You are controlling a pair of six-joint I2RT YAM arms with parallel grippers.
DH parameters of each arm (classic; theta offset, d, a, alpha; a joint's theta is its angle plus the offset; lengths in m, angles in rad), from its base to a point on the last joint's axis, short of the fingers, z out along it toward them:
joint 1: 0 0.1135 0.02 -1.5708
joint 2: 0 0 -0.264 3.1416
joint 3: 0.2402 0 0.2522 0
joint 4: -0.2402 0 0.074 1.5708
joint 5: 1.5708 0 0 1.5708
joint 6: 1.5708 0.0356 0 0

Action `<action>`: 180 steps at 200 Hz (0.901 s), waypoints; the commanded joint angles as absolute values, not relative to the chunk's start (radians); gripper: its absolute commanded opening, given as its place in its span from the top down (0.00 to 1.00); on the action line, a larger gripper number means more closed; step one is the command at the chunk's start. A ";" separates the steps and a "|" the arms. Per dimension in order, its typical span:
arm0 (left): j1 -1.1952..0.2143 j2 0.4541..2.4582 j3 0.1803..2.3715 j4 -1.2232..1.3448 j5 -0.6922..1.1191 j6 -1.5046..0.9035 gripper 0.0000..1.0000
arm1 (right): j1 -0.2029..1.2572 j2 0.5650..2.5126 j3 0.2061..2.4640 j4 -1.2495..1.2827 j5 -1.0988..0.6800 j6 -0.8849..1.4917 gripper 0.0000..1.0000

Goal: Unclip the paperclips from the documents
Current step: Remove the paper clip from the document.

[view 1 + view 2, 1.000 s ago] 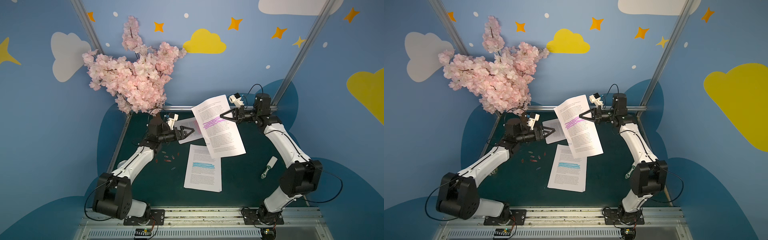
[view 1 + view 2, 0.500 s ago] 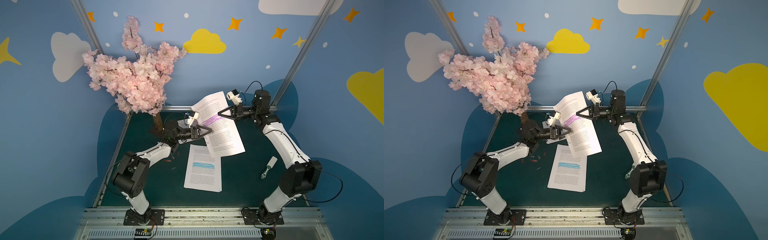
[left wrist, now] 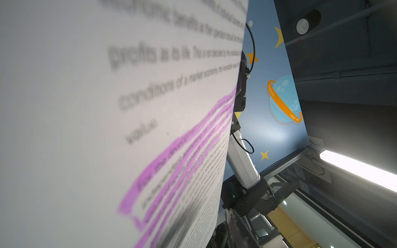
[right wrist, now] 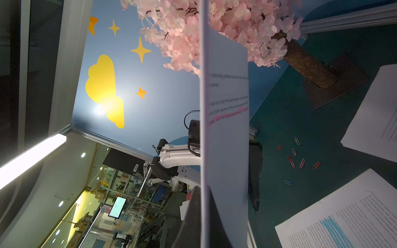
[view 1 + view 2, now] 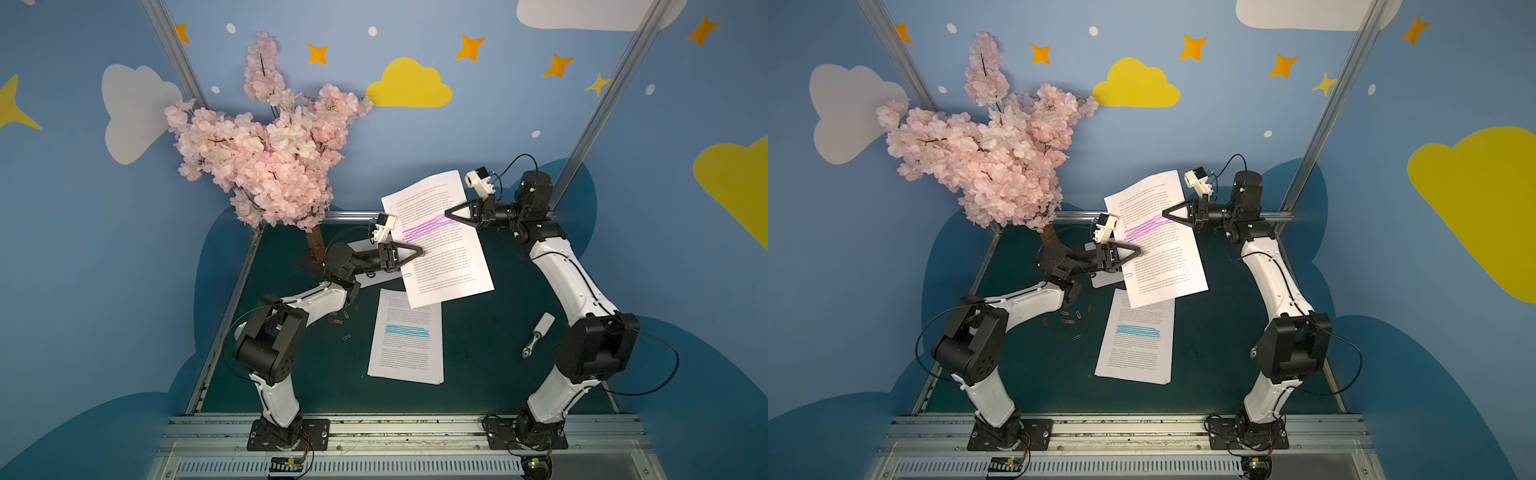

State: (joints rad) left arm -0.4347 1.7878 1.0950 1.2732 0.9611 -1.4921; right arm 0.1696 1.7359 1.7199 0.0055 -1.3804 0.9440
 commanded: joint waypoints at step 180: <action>-0.350 1.613 1.037 0.974 1.080 -1.359 0.84 | 0.117 1.776 1.764 0.100 -1.364 0.965 1.00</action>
